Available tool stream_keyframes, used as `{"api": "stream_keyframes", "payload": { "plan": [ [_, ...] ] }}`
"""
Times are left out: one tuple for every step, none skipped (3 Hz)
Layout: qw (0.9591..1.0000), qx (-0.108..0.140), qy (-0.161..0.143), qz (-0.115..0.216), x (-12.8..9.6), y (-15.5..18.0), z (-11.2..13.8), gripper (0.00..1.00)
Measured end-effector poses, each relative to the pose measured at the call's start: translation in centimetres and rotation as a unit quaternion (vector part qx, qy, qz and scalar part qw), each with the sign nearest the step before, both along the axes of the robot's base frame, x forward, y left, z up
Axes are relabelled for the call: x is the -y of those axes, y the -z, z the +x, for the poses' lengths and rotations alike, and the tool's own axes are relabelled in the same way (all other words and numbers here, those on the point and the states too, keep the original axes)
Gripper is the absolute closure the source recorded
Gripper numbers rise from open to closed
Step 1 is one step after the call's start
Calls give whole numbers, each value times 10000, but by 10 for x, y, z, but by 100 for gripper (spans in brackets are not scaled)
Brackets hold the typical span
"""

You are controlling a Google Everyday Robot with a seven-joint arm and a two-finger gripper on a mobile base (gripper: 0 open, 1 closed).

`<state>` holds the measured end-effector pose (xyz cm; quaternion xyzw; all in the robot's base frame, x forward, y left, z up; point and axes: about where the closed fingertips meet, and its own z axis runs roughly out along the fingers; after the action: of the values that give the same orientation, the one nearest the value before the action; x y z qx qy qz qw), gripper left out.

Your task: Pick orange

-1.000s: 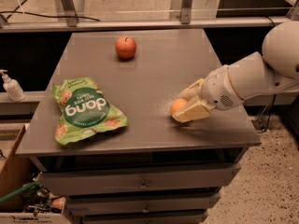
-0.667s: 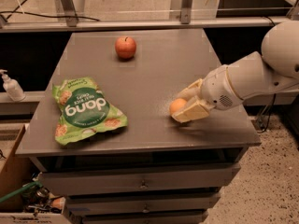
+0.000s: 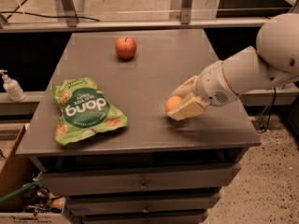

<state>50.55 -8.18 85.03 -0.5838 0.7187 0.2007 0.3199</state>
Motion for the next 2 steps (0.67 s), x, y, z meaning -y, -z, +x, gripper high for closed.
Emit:
{"api": "stream_keyframes", "payload": {
  "plan": [
    [9997, 194, -154, -26, -16, -27, 13, 100],
    [9984, 479, -288, 26, -35, -70, 30, 100]
  ]
}}
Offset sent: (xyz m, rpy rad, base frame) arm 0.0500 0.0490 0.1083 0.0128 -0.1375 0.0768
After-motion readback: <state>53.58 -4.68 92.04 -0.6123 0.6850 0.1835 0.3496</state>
